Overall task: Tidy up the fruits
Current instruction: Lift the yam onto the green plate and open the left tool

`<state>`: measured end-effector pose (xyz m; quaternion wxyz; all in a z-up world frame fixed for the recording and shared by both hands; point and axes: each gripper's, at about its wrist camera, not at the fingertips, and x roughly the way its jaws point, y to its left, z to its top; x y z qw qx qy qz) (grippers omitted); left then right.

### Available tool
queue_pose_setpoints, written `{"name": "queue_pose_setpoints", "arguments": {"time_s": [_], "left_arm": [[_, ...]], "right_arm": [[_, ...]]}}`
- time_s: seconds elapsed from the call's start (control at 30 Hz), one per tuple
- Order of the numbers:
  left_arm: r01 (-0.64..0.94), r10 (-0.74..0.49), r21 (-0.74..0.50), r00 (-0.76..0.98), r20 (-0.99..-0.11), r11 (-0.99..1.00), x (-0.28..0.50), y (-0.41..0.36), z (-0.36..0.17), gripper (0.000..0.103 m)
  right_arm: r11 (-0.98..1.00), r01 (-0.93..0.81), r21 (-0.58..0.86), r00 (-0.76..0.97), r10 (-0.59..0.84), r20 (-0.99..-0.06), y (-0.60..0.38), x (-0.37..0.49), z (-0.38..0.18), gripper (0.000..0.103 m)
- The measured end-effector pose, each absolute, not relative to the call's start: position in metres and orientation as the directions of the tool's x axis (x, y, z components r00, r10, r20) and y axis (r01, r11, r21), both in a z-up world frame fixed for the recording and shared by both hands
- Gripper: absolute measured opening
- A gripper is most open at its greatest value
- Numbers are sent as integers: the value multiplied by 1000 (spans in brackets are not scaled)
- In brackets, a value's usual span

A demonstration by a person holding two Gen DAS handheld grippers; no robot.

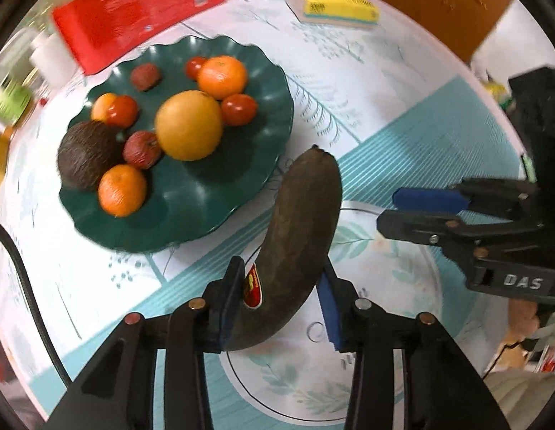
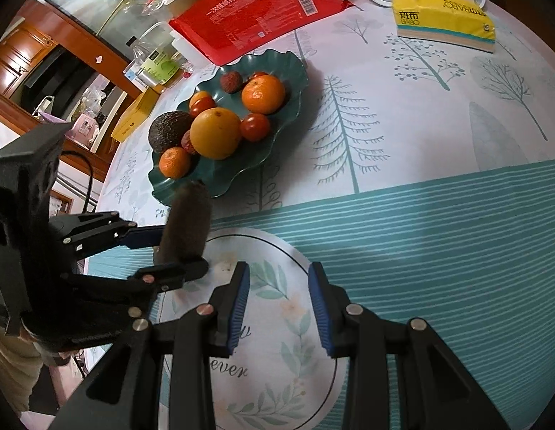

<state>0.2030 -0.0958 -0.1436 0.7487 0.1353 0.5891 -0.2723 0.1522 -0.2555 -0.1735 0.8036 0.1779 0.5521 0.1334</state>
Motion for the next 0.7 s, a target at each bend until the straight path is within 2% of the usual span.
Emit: {"name": "queue_pose_setpoints", "arguments": {"time_s": [0.47,0.7], "left_arm": [[415,-301,-158,307,-903,896,221,-70,-83,34],[377,-302,-154,375,-876,913,252,-67,-51,33]], "right_arm": [[904,-102,416,391,421,-819,-239,153,-147,34],[908,-161,387,470,416,-778,-237,172,-106,34]]}}
